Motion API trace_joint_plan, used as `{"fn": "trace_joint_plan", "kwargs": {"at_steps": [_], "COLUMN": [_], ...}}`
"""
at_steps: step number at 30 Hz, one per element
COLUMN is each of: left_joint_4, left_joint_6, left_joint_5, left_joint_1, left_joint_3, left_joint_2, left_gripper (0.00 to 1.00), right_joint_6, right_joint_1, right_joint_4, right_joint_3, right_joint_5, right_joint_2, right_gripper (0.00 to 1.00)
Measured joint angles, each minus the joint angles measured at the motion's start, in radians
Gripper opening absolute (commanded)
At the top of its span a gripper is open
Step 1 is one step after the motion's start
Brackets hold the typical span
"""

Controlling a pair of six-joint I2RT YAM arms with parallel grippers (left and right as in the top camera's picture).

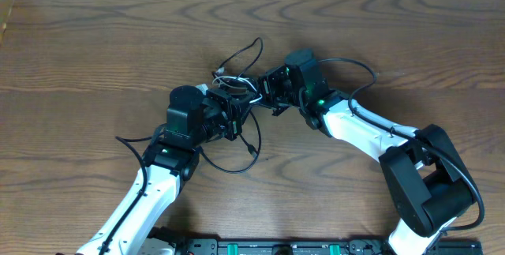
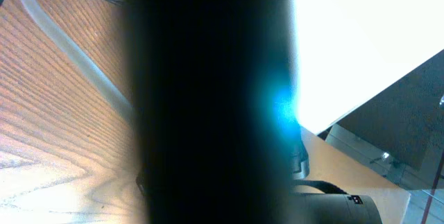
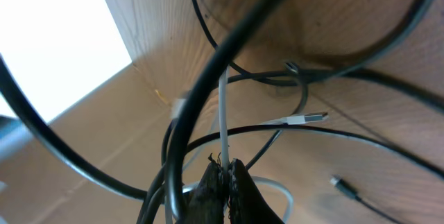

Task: Untangle cables
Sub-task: 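Release with the right gripper and withdraw it to the right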

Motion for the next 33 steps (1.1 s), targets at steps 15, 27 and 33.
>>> {"fn": "trace_joint_plan", "kwargs": {"at_steps": [15, 27, 33], "left_joint_4": [0.037, -0.121, -0.121], "left_joint_6": [0.000, 0.000, 0.000], "left_joint_5": [-0.207, -0.463, -0.496], "left_joint_1": [0.044, 0.072, 0.072], "left_joint_3": [0.000, 0.000, 0.000], "left_joint_2": [0.000, 0.000, 0.000], "left_gripper": [0.10, 0.11, 0.11], "right_joint_6": [-0.551, -0.983, -1.074], "right_joint_1": [0.037, 0.036, 0.035], "right_joint_4": [-0.535, -0.765, -0.806], "right_joint_3": [0.002, 0.002, 0.002], "right_joint_5": [0.021, 0.212, 0.298], "right_joint_2": [-0.007, -0.347, -0.464], "right_gripper": [0.01, 0.01, 0.12]}}
